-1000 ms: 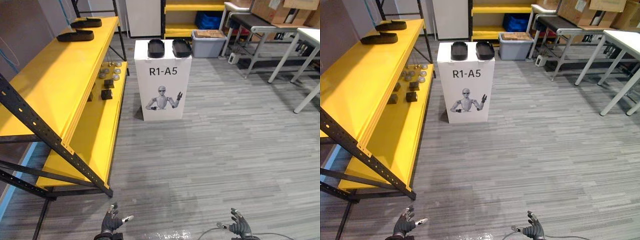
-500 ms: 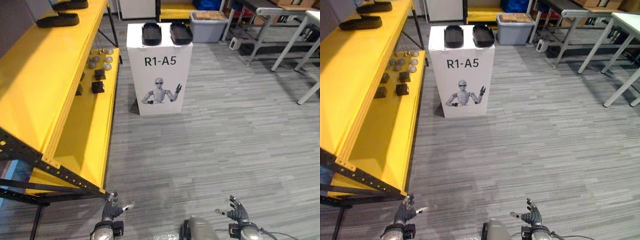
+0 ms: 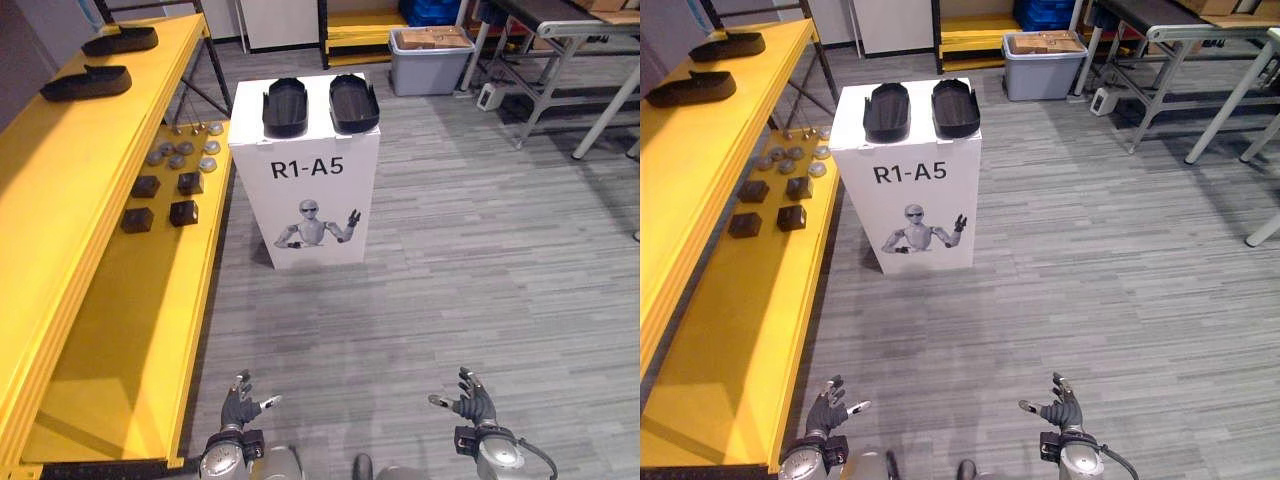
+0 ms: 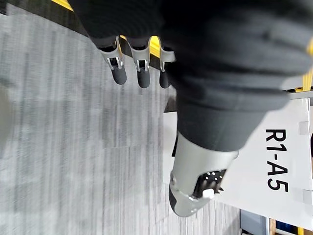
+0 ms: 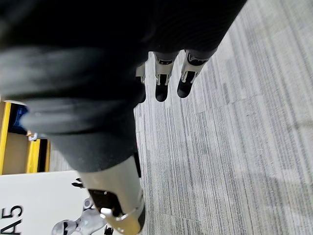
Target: Walk over and take plastic housings, then place them on the shelf
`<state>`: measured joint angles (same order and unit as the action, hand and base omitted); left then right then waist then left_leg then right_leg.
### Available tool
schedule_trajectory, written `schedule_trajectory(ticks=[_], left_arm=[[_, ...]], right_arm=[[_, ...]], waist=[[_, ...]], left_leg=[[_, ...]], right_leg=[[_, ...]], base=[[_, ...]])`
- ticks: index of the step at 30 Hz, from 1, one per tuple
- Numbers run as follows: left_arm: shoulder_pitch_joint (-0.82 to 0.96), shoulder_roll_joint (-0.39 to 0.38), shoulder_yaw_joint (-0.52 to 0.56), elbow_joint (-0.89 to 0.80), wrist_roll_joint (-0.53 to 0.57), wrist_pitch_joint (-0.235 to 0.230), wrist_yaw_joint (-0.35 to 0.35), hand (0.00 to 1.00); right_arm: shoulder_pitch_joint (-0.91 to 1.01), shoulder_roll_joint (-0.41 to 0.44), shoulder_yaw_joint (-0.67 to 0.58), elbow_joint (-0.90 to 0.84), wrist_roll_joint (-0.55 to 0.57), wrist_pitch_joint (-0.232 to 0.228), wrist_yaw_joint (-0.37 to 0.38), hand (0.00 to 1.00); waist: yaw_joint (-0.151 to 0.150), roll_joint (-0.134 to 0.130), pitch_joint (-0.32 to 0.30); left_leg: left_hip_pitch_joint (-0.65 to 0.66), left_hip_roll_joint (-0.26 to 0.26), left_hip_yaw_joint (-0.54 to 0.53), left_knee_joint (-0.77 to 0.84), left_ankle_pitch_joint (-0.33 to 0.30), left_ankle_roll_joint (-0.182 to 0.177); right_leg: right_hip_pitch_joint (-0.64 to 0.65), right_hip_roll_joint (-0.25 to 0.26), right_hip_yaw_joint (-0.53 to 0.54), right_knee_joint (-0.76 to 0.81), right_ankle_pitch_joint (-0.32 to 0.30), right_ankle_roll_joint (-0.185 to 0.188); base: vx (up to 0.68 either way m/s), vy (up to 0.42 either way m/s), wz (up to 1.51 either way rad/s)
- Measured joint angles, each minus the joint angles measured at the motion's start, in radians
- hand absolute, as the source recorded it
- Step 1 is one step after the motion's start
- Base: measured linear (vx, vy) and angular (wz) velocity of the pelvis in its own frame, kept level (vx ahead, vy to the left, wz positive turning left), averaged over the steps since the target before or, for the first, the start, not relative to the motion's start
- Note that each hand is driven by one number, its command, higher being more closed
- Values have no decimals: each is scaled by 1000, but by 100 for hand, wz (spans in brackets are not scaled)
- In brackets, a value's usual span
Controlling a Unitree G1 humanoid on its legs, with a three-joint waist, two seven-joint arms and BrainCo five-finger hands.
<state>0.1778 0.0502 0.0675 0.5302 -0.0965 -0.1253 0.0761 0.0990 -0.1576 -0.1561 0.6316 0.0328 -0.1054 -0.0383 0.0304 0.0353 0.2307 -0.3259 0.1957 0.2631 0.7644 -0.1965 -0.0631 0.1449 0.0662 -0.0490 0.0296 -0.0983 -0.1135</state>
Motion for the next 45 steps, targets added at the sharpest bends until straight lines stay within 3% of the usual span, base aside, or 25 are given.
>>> schedule_trajectory(ticks=[3,4,5,7,8,10,11,12,14,17,18,19,20,21,23,25,26,27,29,31,32,33,34,36,45], left_arm=[[6,-15,2,1,-1,0,1,0],[6,-13,3,3,0,0,2,0],[13,-8,7,6,0,0,4,0],[13,-16,7,11,0,1,4,0],[10,-17,-9,32,1,2,2,0],[8,-6,-18,37,1,4,1,0],[3,6,-30,42,1,13,1,0],[6,12,-42,44,1,17,2,0],[1,22,-57,43,1,17,3,0],[-39,32,-56,58,0,16,2,0],[-40,37,-56,59,0,16,2,0],[-38,46,-56,62,1,13,2,0],[-40,49,-55,72,1,12,3,0],[-48,39,-54,105,1,14,4,0],[-37,32,-54,116,2,15,2,0],[-40,11,-52,115,2,15,2,0],[-41,-5,-49,108,2,15,2,0],[-36,-20,-50,93,2,14,0,0],[-34,-30,-50,77,2,13,-1,0],[-36,-35,-51,74,1,12,-1,0],[-33,-36,-51,76,1,12,0,0],[-32,-43,-51,79,1,13,0,0],[-31,-45,-51,81,1,13,0,0],[-39,-27,-50,89,1,12,2,0],[-7,24,-14,76,4,14,-2,0]], right_arm=[[-22,-9,-35,58,0,3,-7,0],[-21,-8,-37,64,0,4,-8,0],[-10,-1,-37,65,0,5,-12,0],[-5,-8,-39,78,-2,4,-13,0],[-13,-6,-40,112,-4,5,-11,0],[-9,5,-37,128,-8,5,-9,0],[-3,17,-34,136,-12,6,-2,0],[3,18,-17,136,-12,6,2,0],[15,18,7,130,-12,6,5,0],[7,17,20,133,-12,5,15,0],[6,16,20,138,-12,5,16,0],[5,17,20,147,-12,5,17,0],[11,15,18,155,-12,5,16,0],[16,2,16,184,-12,7,17,0],[9,1,13,172,-12,8,16,0],[21,8,7,158,-10,8,16,0],[41,14,16,134,-9,8,16,0],[59,22,20,100,-1,7,16,0],[54,35,13,79,16,4,14,0],[49,43,-1,70,26,4,14,0],[52,43,-3,68,37,4,11,0],[60,35,-9,64,37,4,8,0],[60,34,-19,69,37,6,7,0],[68,48,-31,80,37,7,0,0],[108,21,-108,-263,14,6,-23,0]], waist=[[11,6,3],[11,5,3],[13,-13,-11],[11,-35,-27],[9,-40,-31],[4,-51,-28],[-9,-62,-22],[-20,-61,-22],[-22,-58,-23],[-40,-40,-11],[-48,-34,-9],[-49,-38,-11],[-51,-44,-15],[-50,-27,-22],[-40,-9,-30],[-48,-1,-29],[-48,-4,-26],[-32,-4,-26],[-12,-7,-28],[-9,-5,-29],[-11,4,-34],[-15,27,-46],[-14,44,-54],[-14,-3,-53],[-17,-19,-68]], left_leg=[[-3,-104,-23,-539,109,4],[-3,-108,-31,-545,155,16],[0,-135,-45,-510,218,58],[-12,-167,-40,-436,202,106],[28,-195,-32,-423,140,123],[83,-223,-39,-438,108,139],[151,-249,-57,-454,82,145],[220,-261,-75,-465,54,156],[301,-261,-92,-501,33,156],[419,-224,-151,-577,30,151],[449,-202,-164,-591,19,132],[471,-192,-170,-594,-4,94],[485,-186,-177,-594,-20,71],[511,-159,-190,-592,-42,44],[496,-135,-188,-545,-28,21],[437,-115,-182,-362,-2,-20],[362,-85,-165,-142,37,-39],[297,-26,-112,19,7,-36],[235,24,-43,40,-23,-34],[206,29,-19,-134,-21,-26],[207,22,-24,-294,18,-12],[207,18,-48,-441,147,7],[215,19,-59,-470,156,-15],[268,-35,-34,-562,179,-1],[363,-106,28,-733,215,10]], right_leg=[[90,-23,41,-54,-49,40],[110,-25,48,-55,-68,47],[129,-50,60,-35,-117,64],[91,-93,65,116,-209,119],[-5,-122,61,388,-223,167],[-95,-151,56,638,-168,284],[-169,-178,51,849,-140,308],[-224,-197,27,955,-157,275],[-294,-209,-12,969,-175,242],[-397,-182,-70,716,-194,201],[-404,-161,-68,511,-169,197],[-402,-147,-50,307,-60,185],[-397,-140,-36,273,38,172],[-374,-116,-29,268,114,122],[-367,-102,-44,281,78,100],[-301,-105,-77,255,58,91],[-219,-105,-94,207,38,82],[-149,-91,-98,164,29,70],[-91,-89,-97,116,27,68],[-60,-97,-99,89,23,76],[-54,-95,-98,88,13,91],[-55,-80,-95,90,2,108],[-54,-71,-89,91,-6,118],[-48,-120,-70,91,-20,141],[-60,-166,-17,92,-41,172]], base=[[442,123,-41],[475,181,-36],[649,230,-25],[741,232,-16],[569,190,-3],[510,184,16],[573,143,45],[685,117,47],[550,38,34],[521,-67,59],[514,-125,56],[511,-140,55],[538,-204,48],[638,-280,20],[608,-286,12],[376,-203,48],[367,-177,46],[351,-142,28],[251,-50,-11],[194,25,-9],[194,117,-8],[190,148,-10],[243,215,-1],[203,182,-1],[82,86,-15]])
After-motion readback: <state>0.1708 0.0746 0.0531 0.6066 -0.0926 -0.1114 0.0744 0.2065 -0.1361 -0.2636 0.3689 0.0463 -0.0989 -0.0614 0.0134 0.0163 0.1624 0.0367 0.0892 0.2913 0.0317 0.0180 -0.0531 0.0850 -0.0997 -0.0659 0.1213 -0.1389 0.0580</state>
